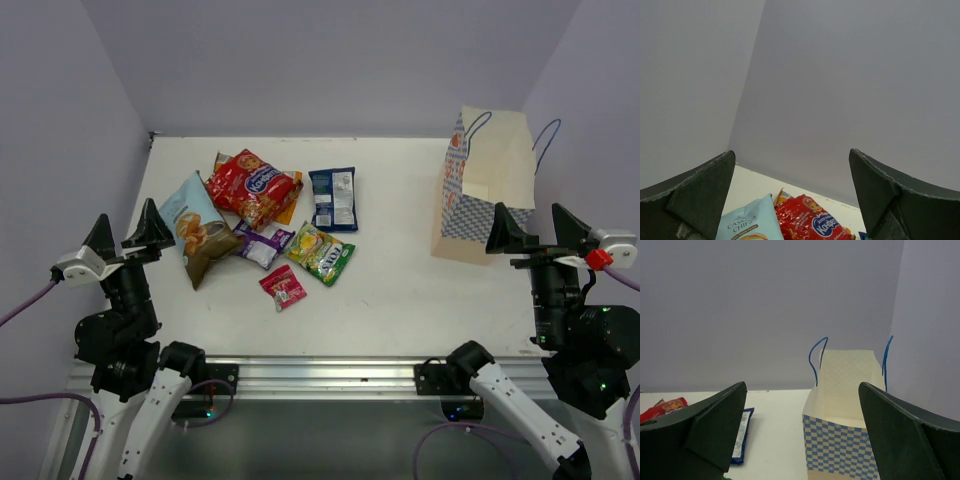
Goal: Place the snacks into the paper bag
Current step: Adjust the paper bag at the center of the board, then adjust the snack at the center of the board, then pick up the snack from the center of the board.
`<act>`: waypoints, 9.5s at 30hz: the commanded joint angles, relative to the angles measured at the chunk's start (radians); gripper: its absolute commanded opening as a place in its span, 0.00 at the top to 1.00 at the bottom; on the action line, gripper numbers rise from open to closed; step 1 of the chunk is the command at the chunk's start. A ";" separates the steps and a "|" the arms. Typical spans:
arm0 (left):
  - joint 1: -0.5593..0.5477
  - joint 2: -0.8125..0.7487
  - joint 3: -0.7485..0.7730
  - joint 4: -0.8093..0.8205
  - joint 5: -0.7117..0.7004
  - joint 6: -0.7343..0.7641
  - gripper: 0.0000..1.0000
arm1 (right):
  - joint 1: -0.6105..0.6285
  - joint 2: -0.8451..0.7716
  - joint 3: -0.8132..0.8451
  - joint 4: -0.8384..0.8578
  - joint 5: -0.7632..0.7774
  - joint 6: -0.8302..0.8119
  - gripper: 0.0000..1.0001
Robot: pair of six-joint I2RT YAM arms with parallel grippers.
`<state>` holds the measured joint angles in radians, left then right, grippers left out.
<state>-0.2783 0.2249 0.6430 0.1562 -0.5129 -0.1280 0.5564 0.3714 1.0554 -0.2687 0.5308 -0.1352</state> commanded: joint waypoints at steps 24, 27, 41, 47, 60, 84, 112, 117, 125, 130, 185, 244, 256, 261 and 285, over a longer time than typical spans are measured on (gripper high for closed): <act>-0.004 0.086 0.037 -0.001 0.010 -0.019 0.00 | 0.005 0.234 0.083 -0.081 0.029 0.164 0.02; -0.004 0.102 0.038 -0.007 0.027 -0.021 0.00 | 0.005 0.309 0.135 -0.119 0.136 0.207 0.01; -0.004 0.134 0.050 -0.034 0.120 -0.062 0.00 | -0.209 0.678 0.330 -0.342 0.270 0.284 0.01; -0.004 0.125 0.047 -0.030 0.125 -0.071 0.00 | -0.363 0.765 0.353 -0.314 0.210 0.335 0.05; -0.061 0.050 0.032 -0.018 0.048 -0.051 0.01 | -0.665 0.913 0.430 -0.351 0.055 0.402 0.10; -0.173 0.080 0.009 0.003 0.037 -0.033 0.04 | -0.825 1.078 0.449 -0.277 -0.281 0.164 0.66; -0.234 0.568 0.248 -0.285 0.126 -0.245 0.00 | -0.800 0.879 0.357 -0.208 -0.426 0.160 1.00; -0.231 0.668 0.314 -0.400 0.077 -0.321 0.00 | -0.770 0.853 0.315 -0.190 -0.475 0.177 1.00; 0.035 0.723 0.287 -0.508 0.304 -0.444 0.00 | -0.714 0.828 0.252 -0.162 -0.434 0.158 1.00; 0.175 0.746 0.187 -0.468 0.344 -0.522 0.00 | -0.649 0.827 0.242 -0.165 -0.371 0.146 1.00; 0.298 1.593 0.639 -0.089 0.508 0.023 0.06 | -0.487 0.778 0.239 -0.201 -0.203 0.059 1.00; 0.633 0.867 -0.618 0.813 0.603 -1.141 0.00 | -0.349 0.759 0.239 -0.196 -0.140 -0.001 1.00; 0.631 1.066 -0.563 0.921 0.639 -1.148 0.00 | -0.349 0.764 0.247 -0.207 -0.134 -0.003 1.00; 0.627 1.184 -0.523 1.002 0.646 -1.170 0.00 | -0.351 0.765 0.245 -0.207 -0.138 -0.004 1.00; 0.608 1.383 -0.522 1.251 0.660 -1.227 1.00 | -0.349 0.779 0.250 -0.213 -0.124 -0.007 1.00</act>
<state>0.3305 1.6394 0.1177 1.2778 0.1490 -1.3697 0.2028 1.1564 1.2854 -0.5041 0.3840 -0.1257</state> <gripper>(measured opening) 0.166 0.014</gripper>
